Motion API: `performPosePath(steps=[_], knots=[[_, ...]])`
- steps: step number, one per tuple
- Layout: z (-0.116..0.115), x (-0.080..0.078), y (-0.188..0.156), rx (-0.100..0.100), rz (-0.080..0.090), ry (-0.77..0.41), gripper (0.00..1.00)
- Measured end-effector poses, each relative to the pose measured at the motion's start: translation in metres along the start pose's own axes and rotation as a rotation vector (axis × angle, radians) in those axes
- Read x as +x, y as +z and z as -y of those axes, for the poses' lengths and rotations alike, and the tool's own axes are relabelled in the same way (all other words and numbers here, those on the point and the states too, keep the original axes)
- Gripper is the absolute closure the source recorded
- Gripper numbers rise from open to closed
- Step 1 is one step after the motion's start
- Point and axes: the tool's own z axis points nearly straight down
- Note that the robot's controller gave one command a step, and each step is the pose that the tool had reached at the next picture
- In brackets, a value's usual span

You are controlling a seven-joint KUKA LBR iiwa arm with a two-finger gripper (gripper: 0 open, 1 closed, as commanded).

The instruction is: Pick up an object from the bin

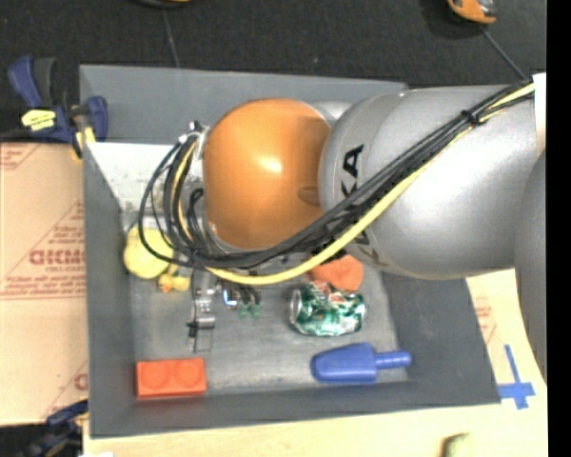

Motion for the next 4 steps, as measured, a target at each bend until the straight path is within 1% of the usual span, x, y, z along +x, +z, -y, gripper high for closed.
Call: performPosePath(steps=[1,2,3,4], knots=[[0.001,-0.002,-0.005,-0.002,0.008,0.006,0.00],[0.004,-0.003,0.036,-0.002,0.012,-0.098,0.00],[0.001,0.000,0.117,-0.005,0.015,-0.026,0.00],[-0.019,0.004,0.158,-0.002,0.014,-0.094,0.00]])
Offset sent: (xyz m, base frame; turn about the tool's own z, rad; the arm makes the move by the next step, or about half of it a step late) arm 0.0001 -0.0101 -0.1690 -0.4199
